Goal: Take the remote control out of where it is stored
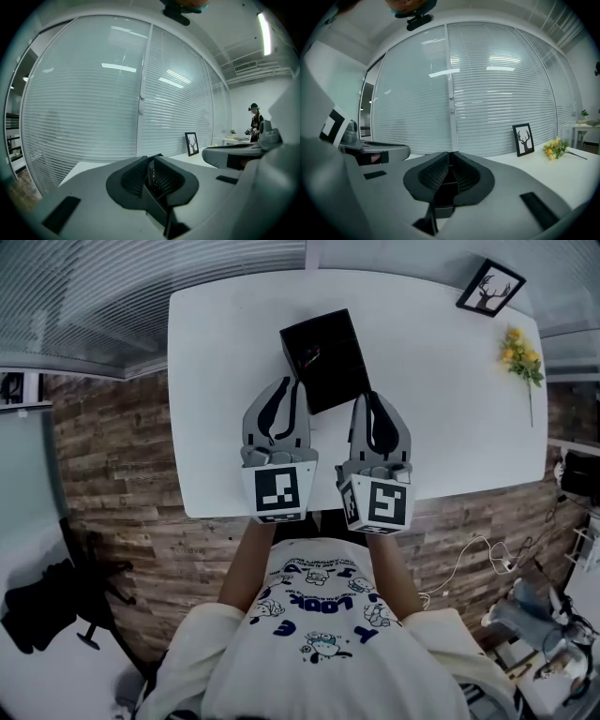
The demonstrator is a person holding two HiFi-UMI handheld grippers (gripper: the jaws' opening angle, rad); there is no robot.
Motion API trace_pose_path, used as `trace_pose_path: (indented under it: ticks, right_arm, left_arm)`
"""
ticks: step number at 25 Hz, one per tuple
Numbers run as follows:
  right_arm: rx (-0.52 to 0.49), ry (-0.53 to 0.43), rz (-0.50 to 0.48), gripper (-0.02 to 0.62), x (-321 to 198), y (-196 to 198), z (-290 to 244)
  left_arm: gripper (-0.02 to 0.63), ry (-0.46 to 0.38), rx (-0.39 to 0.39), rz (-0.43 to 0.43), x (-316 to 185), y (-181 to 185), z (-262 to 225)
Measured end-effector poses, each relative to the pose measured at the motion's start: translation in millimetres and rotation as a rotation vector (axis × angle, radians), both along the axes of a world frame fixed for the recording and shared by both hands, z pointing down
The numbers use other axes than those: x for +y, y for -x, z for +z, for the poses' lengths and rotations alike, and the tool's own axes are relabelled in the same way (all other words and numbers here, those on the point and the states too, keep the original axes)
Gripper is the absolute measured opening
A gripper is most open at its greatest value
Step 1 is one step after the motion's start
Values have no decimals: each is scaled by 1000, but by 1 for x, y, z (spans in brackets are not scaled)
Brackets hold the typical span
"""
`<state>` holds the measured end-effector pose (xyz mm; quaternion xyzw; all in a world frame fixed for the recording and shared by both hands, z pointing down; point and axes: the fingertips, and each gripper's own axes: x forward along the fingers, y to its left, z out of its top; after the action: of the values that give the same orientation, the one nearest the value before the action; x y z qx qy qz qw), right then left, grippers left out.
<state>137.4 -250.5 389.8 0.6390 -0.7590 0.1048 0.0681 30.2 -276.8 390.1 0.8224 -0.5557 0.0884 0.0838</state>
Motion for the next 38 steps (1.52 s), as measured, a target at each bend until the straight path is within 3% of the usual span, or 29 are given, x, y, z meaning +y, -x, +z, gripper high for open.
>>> trace_pose_path:
  ticks: [12, 23, 29, 38]
  right_arm:
    - [-22, 86, -58, 49, -37, -8, 39]
    - [-31, 143, -88, 49, -53, -11, 63]
    - [-34, 161, -84, 49, -57, -14, 70]
    - [-34, 175, -91, 49, -59, -9, 74]
  left_arm:
    - [153, 97, -21, 16, -39, -16, 39]
    - [166, 133, -65, 49, -57, -27, 58]
    - [166, 162, -96, 110, -57, -39, 68]
    - [158, 181, -145, 114, -57, -39, 74]
